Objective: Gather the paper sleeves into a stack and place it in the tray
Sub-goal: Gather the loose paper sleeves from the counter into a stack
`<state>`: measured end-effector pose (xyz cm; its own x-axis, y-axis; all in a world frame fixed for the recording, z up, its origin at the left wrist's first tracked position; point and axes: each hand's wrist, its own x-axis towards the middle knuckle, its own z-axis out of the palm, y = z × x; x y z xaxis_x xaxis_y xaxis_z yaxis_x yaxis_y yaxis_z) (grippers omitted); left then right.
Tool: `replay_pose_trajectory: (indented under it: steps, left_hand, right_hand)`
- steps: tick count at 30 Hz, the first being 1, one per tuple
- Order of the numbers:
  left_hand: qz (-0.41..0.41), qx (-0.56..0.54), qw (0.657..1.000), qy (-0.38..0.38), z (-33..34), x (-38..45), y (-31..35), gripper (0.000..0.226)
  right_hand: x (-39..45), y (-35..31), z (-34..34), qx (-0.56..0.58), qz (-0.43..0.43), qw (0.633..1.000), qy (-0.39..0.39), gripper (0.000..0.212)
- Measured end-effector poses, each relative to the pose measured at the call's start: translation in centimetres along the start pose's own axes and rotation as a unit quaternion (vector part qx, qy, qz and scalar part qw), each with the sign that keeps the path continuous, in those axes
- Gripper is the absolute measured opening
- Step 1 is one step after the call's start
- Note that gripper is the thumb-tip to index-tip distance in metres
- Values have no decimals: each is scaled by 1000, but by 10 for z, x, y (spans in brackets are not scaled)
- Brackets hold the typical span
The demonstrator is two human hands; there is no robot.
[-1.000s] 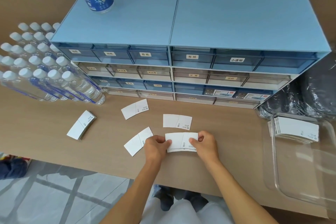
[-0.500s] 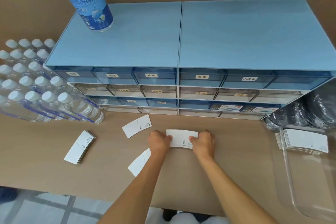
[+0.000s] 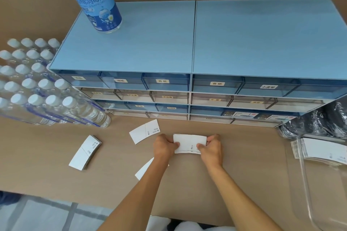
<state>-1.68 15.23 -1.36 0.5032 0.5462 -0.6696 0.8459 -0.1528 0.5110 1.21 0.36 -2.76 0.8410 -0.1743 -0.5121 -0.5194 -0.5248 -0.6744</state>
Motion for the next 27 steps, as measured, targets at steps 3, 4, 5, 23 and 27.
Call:
replay_pose_trajectory:
  steps: [3, 4, 5, 23, 27]
  left_hand:
    - [16, -50, 999, 5, -6, -2, -8, 20]
    - [17, -74, 997, 7, -10, -4, -12, 20]
    - [16, -101, 995, 8, -15, -4, -17, 19]
    - [-128, -213, 961, 123, -60, -48, -128, 39]
    - [-145, -199, 961, 127, -60, -48, -128, 33]
  right_hand:
    - [-2, -2, 1, 75, -2, 997, -20, 32]
    - [-3, -4, 3, 92, -7, 995, -34, 29]
    - [-4, -6, 5, 102, -13, 993, -52, 25]
    - [-58, -29, 83, -220, -168, 942, -188, 41]
    - [-61, -31, 88, -227, -175, 941, -182, 45]
